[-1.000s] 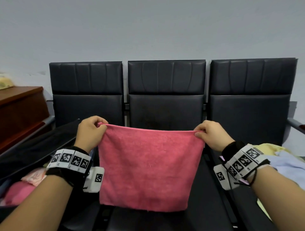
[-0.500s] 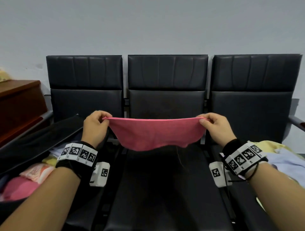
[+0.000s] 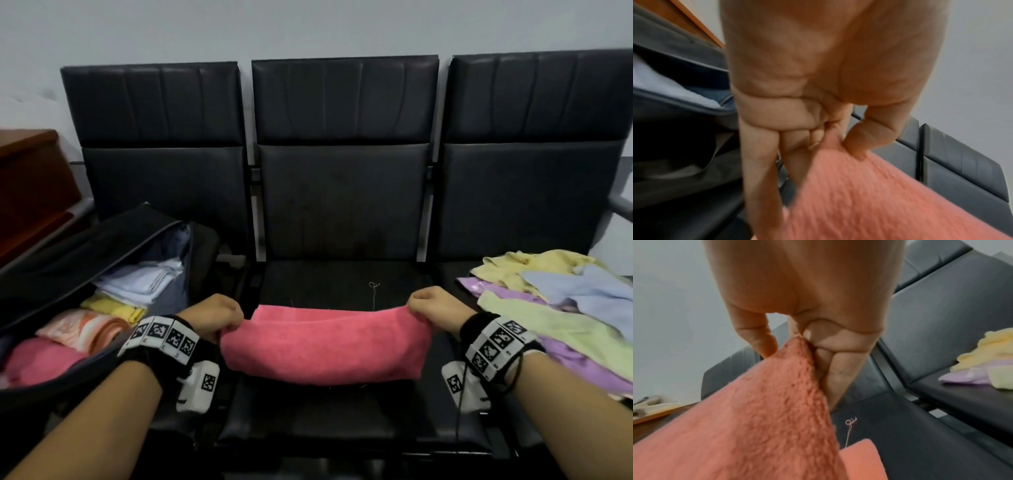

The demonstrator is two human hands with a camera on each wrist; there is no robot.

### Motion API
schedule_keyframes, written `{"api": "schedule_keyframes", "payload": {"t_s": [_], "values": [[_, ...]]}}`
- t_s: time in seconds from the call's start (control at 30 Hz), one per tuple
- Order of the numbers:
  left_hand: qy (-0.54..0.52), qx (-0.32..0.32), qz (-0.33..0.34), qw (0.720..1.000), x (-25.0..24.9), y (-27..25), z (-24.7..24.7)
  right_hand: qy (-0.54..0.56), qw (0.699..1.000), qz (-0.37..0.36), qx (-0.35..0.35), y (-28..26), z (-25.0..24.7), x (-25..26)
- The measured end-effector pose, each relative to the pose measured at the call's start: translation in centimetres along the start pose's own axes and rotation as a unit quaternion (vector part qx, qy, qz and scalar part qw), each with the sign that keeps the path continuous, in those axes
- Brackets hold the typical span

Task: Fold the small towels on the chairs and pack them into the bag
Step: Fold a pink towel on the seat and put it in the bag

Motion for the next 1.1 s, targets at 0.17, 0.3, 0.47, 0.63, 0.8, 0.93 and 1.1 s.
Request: {"api": "schedule_keyframes", "payload": {"t_s": [0.17,0.3,0.47,0.63,0.8,0.93,1.1], "values": [[-0.024,-0.038,0.014,0.999,1.3,2.3,1.5,0.002,0.999,0.034,-0.025,1.4,0.5,-2.7],[-0.036,-0.127,0.059,0.99,1.0,3.8,1.2,0.012,0.997,0.053,-0.05,1.9,1.0,-4.2],[-0.034,-0.216,0.066,0.974,1.2,7.5,1.1,-0.014,0.997,0.043,-0.059,4.3,1.8,-5.9],[-0.015,-0.237,0.047,0.97,1.6,11.6,1.9,-0.031,0.991,0.046,-0.121,7.5,1.5,-7.5],[0.035,-0.173,-0.032,0.984,4.6,13.3,5.3,-0.099,0.979,0.149,-0.096,7.8,2.6,-11.3],[0.078,-0.153,-0.066,0.983,6.7,11.9,6.4,-0.162,0.97,0.169,-0.061,7.5,3.3,-11.9],[0.078,-0.135,-0.063,0.986,6.6,10.3,6.8,-0.027,0.976,0.213,-0.038,6.2,4.9,-11.8]]}}
Point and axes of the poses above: each hand's wrist, its own y-axis towards the middle knuckle, its own z-axis out of the palm, x = y × z, the point moved 7 cm from there along y, towards the middle knuckle, and after that the axes turned 6 degrees about y, right-handed, at the moved point
